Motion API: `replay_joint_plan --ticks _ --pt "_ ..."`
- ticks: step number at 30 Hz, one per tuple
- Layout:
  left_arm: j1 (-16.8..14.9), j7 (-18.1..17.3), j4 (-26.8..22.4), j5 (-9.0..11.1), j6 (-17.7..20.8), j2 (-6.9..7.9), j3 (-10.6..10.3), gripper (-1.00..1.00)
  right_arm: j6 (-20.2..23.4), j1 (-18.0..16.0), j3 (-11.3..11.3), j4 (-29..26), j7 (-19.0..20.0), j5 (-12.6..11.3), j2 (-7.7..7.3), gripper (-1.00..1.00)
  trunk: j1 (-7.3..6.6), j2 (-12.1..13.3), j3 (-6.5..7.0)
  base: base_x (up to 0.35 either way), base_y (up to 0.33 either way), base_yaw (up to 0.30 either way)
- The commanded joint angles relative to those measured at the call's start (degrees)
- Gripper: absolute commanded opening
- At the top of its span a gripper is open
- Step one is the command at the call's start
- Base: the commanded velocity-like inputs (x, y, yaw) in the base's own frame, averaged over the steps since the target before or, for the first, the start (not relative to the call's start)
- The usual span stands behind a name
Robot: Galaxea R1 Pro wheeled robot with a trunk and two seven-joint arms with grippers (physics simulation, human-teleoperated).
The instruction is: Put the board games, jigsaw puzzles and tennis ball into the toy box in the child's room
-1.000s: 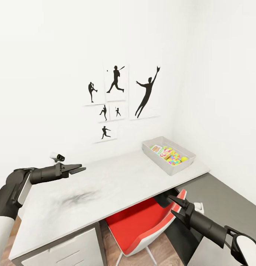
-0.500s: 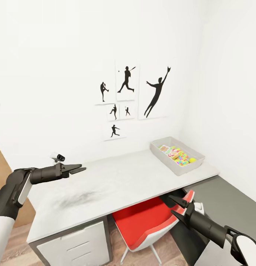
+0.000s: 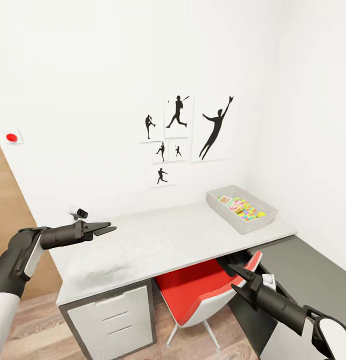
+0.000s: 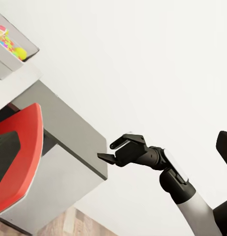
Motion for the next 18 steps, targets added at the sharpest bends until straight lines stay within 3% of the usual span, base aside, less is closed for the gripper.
replay_joint_plan --ticks 1,9,18 --pt "-0.1 -0.2 0.0 0.0 0.6 0.0 0.0 1.0 0.3 0.0 -0.1 0.0 0.3 0.3 0.0 1.0 0.02 -0.1 -0.07 -0.195 0.0 0.208" --pt "-0.1 -0.2 0.0 -0.1 0.6 0.0 0.0 1.0 0.3 -0.1 0.0 0.0 0.3 0.3 0.02 1.0 0.02 -0.1 0.45 -0.174 0.021 0.222" --pt "-0.1 -0.2 0.0 -0.1 0.6 0.0 0.0 1.0 0.3 -0.1 0.2 0.0 0.2 0.5 0.08 1.0 0.02 -0.1 1.02 -0.047 0.04 0.234"
